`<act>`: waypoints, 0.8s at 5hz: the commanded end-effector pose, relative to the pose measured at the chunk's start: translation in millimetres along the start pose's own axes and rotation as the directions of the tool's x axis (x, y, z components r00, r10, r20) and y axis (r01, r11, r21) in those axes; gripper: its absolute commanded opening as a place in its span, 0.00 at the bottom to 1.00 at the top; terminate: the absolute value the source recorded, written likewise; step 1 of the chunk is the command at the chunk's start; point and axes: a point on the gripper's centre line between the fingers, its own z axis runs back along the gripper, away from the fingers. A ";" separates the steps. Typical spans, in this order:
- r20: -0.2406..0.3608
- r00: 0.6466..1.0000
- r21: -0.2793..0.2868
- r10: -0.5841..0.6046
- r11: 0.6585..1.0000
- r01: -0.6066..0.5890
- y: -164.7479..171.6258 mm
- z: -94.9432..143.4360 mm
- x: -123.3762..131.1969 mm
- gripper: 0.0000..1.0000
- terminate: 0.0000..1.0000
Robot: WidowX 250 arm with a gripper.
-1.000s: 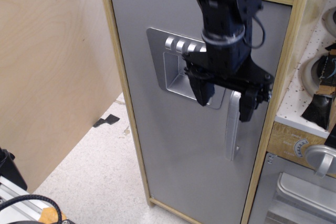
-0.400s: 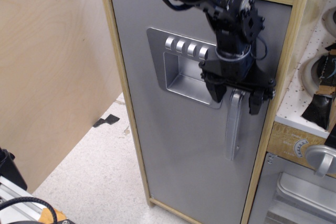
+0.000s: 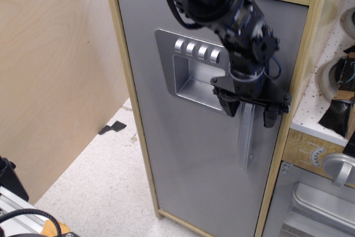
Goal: Open fridge
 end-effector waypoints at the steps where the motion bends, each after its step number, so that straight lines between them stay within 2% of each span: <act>1: 0.085 0.996 0.035 0.025 0.999 -0.029 -5.7 17.7 13.5 0.00 0.00; 4: -0.063 0.992 0.025 0.113 0.993 -0.112 -17.0 42.5 -51.4 0.00 0.00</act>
